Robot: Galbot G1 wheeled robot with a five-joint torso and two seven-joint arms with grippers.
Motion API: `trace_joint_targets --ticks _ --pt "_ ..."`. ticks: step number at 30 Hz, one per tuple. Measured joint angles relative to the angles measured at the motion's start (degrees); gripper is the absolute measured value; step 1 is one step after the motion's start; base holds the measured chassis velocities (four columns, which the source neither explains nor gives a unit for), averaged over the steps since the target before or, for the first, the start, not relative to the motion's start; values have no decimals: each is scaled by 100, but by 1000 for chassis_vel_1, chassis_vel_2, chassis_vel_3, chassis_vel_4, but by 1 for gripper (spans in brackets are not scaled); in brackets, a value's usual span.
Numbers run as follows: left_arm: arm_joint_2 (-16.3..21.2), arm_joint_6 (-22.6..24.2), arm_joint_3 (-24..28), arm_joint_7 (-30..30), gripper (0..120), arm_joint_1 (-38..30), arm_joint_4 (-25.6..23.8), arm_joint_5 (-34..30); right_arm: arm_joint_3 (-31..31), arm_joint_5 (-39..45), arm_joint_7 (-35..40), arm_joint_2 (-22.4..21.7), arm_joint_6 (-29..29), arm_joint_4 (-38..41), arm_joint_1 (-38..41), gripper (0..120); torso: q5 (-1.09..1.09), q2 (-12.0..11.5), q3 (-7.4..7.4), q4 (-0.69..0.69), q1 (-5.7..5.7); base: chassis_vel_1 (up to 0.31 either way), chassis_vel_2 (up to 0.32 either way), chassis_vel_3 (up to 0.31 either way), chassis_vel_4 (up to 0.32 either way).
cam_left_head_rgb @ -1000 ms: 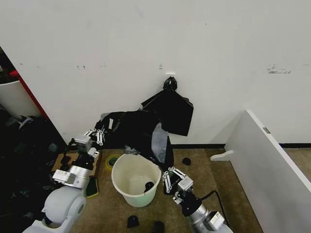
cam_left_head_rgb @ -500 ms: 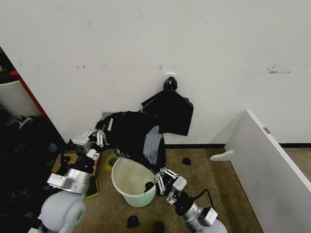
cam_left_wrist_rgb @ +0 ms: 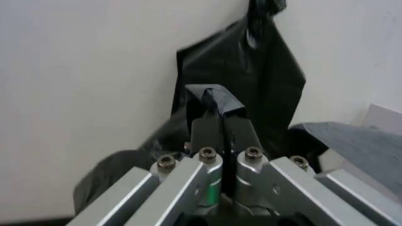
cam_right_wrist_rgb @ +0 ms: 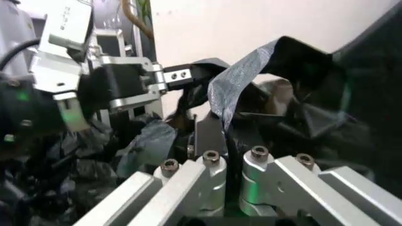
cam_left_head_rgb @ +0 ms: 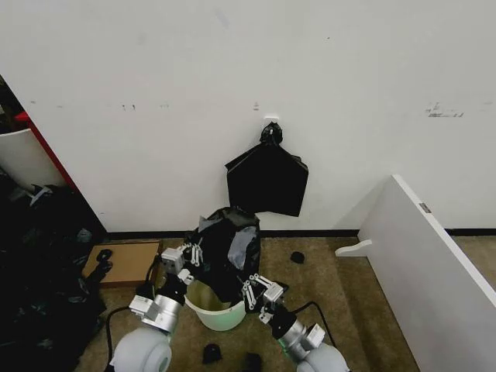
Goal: Place the garbage bag over the trash bin.
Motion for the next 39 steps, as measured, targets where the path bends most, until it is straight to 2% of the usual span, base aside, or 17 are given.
trace_joint_targets --ticks 4,9,12,17,21,23,25,30,33,36,39 --pt "-4 24 60 -204 0 130 51 5 -19 -178 237 -77 -97 -60 -9 0 1 0 0 0 0 0 0 0 0" --pt "2 98 142 -835 0 340 232 86 29 -458 403 -382 -341 1 -147 0 0 0 0 0 0 0 0 0 0" --pt "-20 23 129 -1236 0 339 412 524 78 -529 411 -517 -434 77 -239 0 -1 0 0 0 0 0 0 0 0" --pt "19 -194 62 -1462 0 382 517 1023 157 -645 374 -651 -450 287 -397 0 0 0 0 0 0 0 0 0 0" --pt "23 -335 98 -1260 0 336 556 928 220 -535 254 -671 -393 411 -415 0 0 0 0 1 0 0 0 0 0" --pt "-23 -536 150 -812 0 252 596 684 238 -389 175 -653 -291 425 -388 0 -1 0 0 0 0 0 0 0 0" --pt "-73 -875 209 -78 0 121 693 187 228 -107 50 -588 -77 417 -344 0 0 0 0 0 0 0 0 0 0" --pt "-102 -1232 219 641 0 -85 945 -354 189 175 -239 -467 206 291 -310 0 -1 0 0 0 0 0 0 0 0" --pt "-94 -1246 193 780 0 -157 1028 -606 173 268 -384 -374 314 168 -267 0 0 0 0 -1 0 0 0 0 0" --pt "-78 -1040 188 690 0 -160 1020 -842 150 305 -427 -318 355 86 -231 0 0 0 0 0 0 0 0 0 0" --pt "-83 -614 177 292 0 -156 1024 -868 83 305 -445 -243 371 -27 -172 0 -1 0 0 0 0 0 0 0 0"
